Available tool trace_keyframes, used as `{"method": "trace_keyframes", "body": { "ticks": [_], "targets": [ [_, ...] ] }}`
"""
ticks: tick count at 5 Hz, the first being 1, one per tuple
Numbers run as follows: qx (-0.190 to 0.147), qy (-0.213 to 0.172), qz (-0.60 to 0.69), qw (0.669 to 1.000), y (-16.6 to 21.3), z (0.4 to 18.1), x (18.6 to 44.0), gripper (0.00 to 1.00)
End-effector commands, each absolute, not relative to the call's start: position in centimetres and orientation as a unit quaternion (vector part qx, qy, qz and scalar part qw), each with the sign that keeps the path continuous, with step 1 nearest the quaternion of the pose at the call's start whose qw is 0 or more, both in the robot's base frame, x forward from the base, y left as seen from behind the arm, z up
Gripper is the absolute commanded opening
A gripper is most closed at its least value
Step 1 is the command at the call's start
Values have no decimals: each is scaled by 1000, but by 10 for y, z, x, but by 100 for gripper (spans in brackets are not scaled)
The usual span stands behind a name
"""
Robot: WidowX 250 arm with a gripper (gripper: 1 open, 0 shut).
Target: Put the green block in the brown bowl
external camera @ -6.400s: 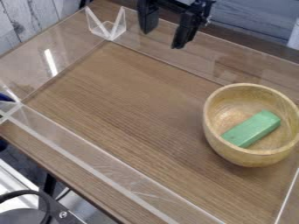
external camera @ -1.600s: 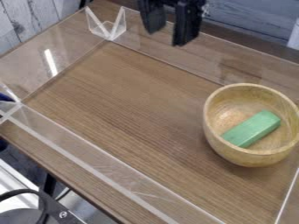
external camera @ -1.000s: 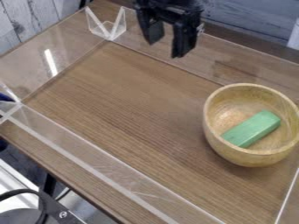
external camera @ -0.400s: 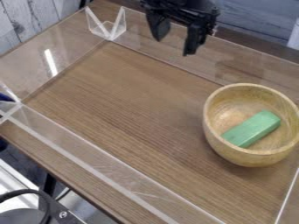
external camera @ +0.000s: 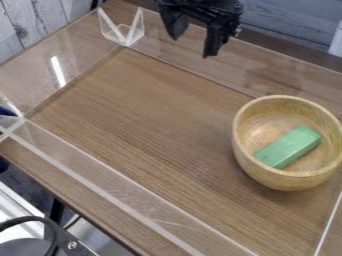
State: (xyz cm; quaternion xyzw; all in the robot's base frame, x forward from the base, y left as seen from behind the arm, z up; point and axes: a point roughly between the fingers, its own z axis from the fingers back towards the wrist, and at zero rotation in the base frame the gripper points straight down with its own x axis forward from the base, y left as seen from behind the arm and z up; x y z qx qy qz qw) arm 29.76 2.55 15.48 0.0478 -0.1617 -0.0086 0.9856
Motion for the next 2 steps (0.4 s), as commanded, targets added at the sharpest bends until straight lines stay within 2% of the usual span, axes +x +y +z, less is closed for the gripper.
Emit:
{"method": "trace_keyframes", "body": {
  "ticks": [1,2],
  "targets": [
    [60,-172,3,983,21,157,311,100],
    [74,-159,12,985,11,150,325,0]
  ]
}}
